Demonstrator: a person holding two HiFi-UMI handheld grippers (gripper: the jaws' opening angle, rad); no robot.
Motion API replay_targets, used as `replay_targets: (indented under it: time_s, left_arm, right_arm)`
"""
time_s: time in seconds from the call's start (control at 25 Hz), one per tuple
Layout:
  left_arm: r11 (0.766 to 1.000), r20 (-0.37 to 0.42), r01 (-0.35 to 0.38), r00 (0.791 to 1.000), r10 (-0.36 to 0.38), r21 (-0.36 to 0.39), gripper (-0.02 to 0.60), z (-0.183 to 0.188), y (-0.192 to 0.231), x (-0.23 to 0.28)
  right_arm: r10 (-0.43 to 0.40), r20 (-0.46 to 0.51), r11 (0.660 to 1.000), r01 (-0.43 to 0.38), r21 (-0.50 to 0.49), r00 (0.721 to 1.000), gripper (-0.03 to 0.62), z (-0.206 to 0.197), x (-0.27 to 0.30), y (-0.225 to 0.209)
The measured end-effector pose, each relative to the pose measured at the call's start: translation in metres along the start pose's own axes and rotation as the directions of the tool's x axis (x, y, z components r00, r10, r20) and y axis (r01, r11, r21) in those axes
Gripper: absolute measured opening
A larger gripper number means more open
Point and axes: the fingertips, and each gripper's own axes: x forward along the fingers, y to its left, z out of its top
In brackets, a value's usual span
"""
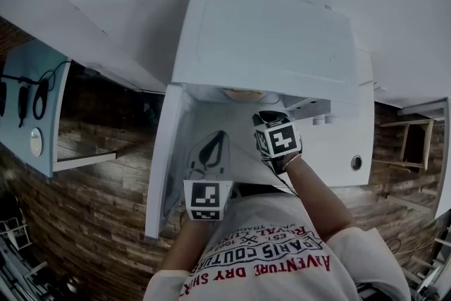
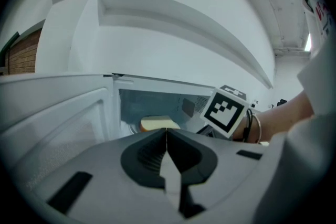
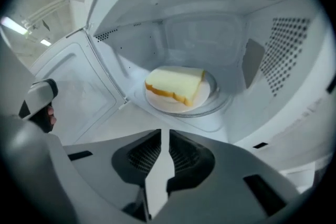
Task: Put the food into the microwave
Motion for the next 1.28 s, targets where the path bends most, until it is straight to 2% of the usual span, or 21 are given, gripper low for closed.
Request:
replay_targets:
  time_s: [0.04, 0.16, 0.28, 0.44, 0.68, 0.8, 0.92, 1.08, 1.28]
  left_arm:
    - [1.000, 0.004, 0.001, 1.000, -0.001, 0.003, 0.008, 0.002, -0.001, -0.001]
    - [1.000, 0.020, 0.004, 1.000, -0.004, 0.016, 0.008, 0.009, -0.006, -0.004]
    - [0.999, 0.041, 0.012, 0.999, -0.014, 0.030, 0.008, 0.019, -0.012, -0.006]
    - [0.999, 0.084, 0.025, 0.996, -0.028, 0.043, 0.008, 0.037, -0.018, -0.010]
    - [0.996, 0.142, 0.032, 0.989, -0.043, 0.081, 0.008, 0.067, -0.027, -0.012]
    - [0.993, 0.172, 0.041, 0.983, -0.059, 0.110, 0.008, 0.083, -0.034, -0.012]
    - [0.991, 0.194, 0.042, 0.979, -0.066, 0.124, 0.008, 0.096, -0.038, -0.014]
    - [0.990, 0.213, 0.037, 0.975, -0.065, 0.133, 0.008, 0.107, -0.037, -0.015]
    - [0.990, 0.211, 0.032, 0.976, -0.061, 0.136, 0.008, 0.109, -0.036, -0.016]
  right_arm:
    - [-0.014, 0.034, 1.000, 0.014, 0.003, 0.999, 0.043, 0.003, -0.008, 0.000]
    - [-0.035, 0.138, 0.999, 0.035, 0.000, 0.990, 0.024, 0.013, -0.036, 0.004]
    - [-0.044, 0.242, 0.999, 0.049, -0.015, 0.969, 0.012, 0.024, -0.068, 0.011]
    - [-0.046, 0.382, 0.997, 0.063, -0.033, 0.923, 0.012, 0.038, -0.115, 0.021]
    - [-0.067, 0.535, 0.996, 0.085, -0.008, 0.842, 0.012, 0.053, -0.167, 0.021]
    - [-0.070, 0.589, 0.997, 0.080, 0.009, 0.805, 0.012, 0.059, -0.184, 0.016]
    - [-0.063, 0.622, 0.997, 0.074, 0.008, 0.780, 0.012, 0.064, -0.197, 0.013]
    - [-0.076, 0.667, 0.994, 0.107, -0.006, 0.741, 0.012, 0.073, -0.210, 0.008]
    - [-0.053, 0.684, 0.998, 0.060, 0.013, 0.728, 0.012, 0.076, -0.217, 0.011]
